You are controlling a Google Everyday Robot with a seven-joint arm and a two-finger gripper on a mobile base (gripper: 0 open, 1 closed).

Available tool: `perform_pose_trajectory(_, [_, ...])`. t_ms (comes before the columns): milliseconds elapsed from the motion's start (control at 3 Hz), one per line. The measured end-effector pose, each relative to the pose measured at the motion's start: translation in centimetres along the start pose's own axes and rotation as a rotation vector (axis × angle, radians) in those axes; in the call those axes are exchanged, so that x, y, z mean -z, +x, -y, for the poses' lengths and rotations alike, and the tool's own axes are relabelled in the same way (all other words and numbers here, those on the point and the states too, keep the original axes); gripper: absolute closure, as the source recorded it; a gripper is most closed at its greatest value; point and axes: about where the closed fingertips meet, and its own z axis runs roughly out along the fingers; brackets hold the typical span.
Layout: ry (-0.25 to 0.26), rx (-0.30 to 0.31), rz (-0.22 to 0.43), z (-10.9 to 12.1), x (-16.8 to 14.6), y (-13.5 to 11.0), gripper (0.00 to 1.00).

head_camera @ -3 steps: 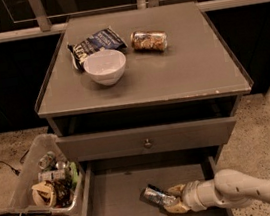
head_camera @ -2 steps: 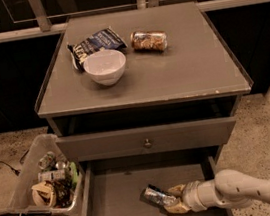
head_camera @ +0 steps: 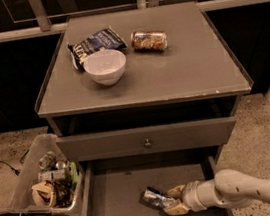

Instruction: Place redbull can into middle drawer

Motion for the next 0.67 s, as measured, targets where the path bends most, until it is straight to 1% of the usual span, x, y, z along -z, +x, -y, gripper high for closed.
perform_pose_trajectory(333, [0.0, 0.0, 0.0, 0.0, 0.0, 0.0, 0.05])
perform_pose_trajectory(667, [0.0, 0.0, 0.0, 0.0, 0.0, 0.0, 0.0])
